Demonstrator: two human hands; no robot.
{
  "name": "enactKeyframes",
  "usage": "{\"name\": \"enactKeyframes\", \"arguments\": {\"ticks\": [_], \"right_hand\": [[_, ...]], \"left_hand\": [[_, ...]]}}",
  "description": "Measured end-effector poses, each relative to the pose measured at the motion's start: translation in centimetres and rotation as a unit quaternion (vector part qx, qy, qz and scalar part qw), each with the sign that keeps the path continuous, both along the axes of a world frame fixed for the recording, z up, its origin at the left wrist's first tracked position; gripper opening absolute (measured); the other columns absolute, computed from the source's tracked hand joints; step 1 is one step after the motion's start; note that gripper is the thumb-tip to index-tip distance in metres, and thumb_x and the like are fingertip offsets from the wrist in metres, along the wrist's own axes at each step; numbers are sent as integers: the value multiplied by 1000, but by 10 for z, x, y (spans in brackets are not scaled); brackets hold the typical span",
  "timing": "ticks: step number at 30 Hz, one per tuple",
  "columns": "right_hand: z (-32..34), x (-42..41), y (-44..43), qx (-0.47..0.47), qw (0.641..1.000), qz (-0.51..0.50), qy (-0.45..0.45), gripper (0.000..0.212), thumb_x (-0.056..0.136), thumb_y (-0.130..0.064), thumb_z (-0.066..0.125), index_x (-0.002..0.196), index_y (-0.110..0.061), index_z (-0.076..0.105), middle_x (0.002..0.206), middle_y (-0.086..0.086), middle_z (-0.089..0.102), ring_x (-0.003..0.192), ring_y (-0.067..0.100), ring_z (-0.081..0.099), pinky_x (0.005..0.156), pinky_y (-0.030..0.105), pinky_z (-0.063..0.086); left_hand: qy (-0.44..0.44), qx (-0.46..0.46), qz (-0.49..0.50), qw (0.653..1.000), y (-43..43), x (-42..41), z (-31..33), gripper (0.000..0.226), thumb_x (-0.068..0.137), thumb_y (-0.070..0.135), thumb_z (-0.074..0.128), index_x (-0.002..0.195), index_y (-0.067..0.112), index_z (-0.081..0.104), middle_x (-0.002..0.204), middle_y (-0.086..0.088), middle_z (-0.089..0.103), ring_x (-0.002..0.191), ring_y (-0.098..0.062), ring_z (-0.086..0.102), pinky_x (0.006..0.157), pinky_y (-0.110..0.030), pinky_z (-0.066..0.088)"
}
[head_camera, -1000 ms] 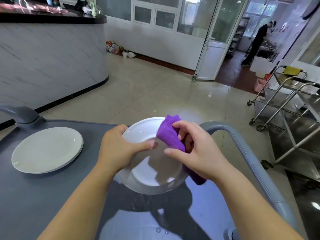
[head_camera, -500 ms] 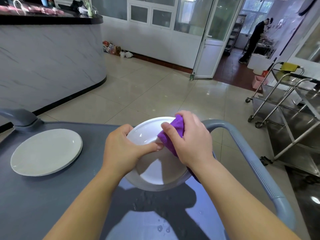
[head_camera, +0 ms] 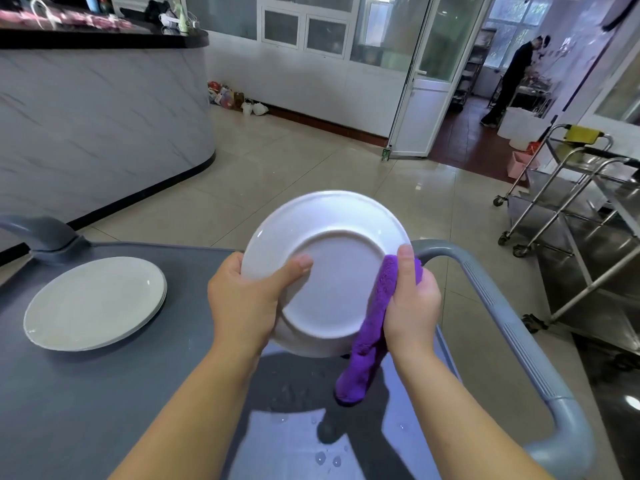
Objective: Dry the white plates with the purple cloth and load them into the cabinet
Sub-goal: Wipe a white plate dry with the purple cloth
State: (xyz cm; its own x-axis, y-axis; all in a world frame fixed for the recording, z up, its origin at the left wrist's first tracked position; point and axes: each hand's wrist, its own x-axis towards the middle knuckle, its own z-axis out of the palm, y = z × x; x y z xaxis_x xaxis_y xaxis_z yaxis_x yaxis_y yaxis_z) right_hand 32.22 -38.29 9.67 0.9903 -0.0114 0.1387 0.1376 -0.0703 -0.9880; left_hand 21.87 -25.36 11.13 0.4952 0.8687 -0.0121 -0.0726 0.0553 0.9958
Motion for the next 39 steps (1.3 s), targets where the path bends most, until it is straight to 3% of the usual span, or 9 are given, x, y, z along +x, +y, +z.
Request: {"name": "enactKeyframes", "arguments": {"ticks": [4, 8, 11, 15, 20, 27, 34, 37, 39], "right_hand": [[3, 3, -2, 4, 1000, -5, 13, 50, 89, -56, 52, 60, -18, 38, 55, -8, 42, 54, 13, 40, 56, 28, 35], [30, 21, -9, -73, 994, 66, -48, 50, 87, -50, 61, 57, -19, 36, 47, -13, 36, 47, 8, 33, 50, 24, 31], [49, 26, -9, -104, 986, 98, -84, 47, 83, -52, 64, 57, -20, 40, 43, -16, 40, 44, 4, 36, 49, 22, 32], [55, 26, -5, -46, 993, 47, -94, 50, 86, -53, 61, 58, -20, 35, 46, -15, 36, 49, 7, 34, 53, 26, 31], [38, 19, -8, -2, 998, -36, -43, 49, 87, -60, 56, 62, -21, 39, 57, -9, 42, 56, 14, 41, 59, 32, 36], [5, -5, 8, 58, 997, -18, 37, 49, 91, -57, 49, 75, -12, 53, 68, -2, 58, 63, 16, 53, 63, 32, 43], [54, 36, -13, -53, 990, 90, -95, 48, 88, -46, 63, 57, -18, 39, 47, -13, 38, 49, 9, 35, 54, 27, 35], [67, 35, -12, -78, 984, 107, -121, 44, 87, -42, 65, 57, -19, 42, 42, -16, 41, 44, 3, 36, 49, 19, 34], [61, 28, -6, -34, 993, 52, -96, 46, 89, -47, 61, 59, -19, 41, 48, -14, 41, 48, 6, 37, 52, 23, 35]], "left_hand": [[5, -26, -49, 998, 7, 2, 2, 47, 53, 29, 93, 90, 15, 68, 86, -2, 74, 78, -22, 71, 62, -37, 59], [11, 47, -163, 986, 20, -5, 13, 57, 41, 23, 96, 91, 19, 69, 81, 6, 74, 71, -11, 70, 53, -21, 52], [-5, 90, -130, 987, 21, -2, 20, 57, 36, 32, 95, 85, 25, 66, 79, 10, 71, 69, -7, 67, 55, -24, 52], [-69, 78, -75, 992, 10, 3, 19, 38, 47, 28, 87, 77, 22, 65, 70, 12, 69, 62, -4, 63, 54, -21, 50], [-90, 37, -46, 994, -5, 3, 4, 41, 48, 29, 87, 82, 21, 66, 78, 6, 71, 71, -12, 68, 58, -23, 52], [-205, -112, -46, 971, -9, 20, 13, 53, 54, 8, 86, 100, 16, 62, 98, -6, 73, 89, -21, 71, 76, -35, 57], [-126, -61, -164, 976, 19, 8, 16, 54, 48, 13, 85, 96, 18, 60, 82, 1, 72, 69, -16, 69, 51, -28, 54], [-140, -26, -102, 985, 23, 11, 17, 61, 38, 25, 88, 91, 18, 60, 90, -6, 70, 78, -25, 68, 69, -43, 59], [-167, -16, -65, 984, 15, 14, 17, 58, 41, 30, 88, 91, 19, 62, 93, -7, 72, 85, -28, 69, 78, -48, 58]]}}
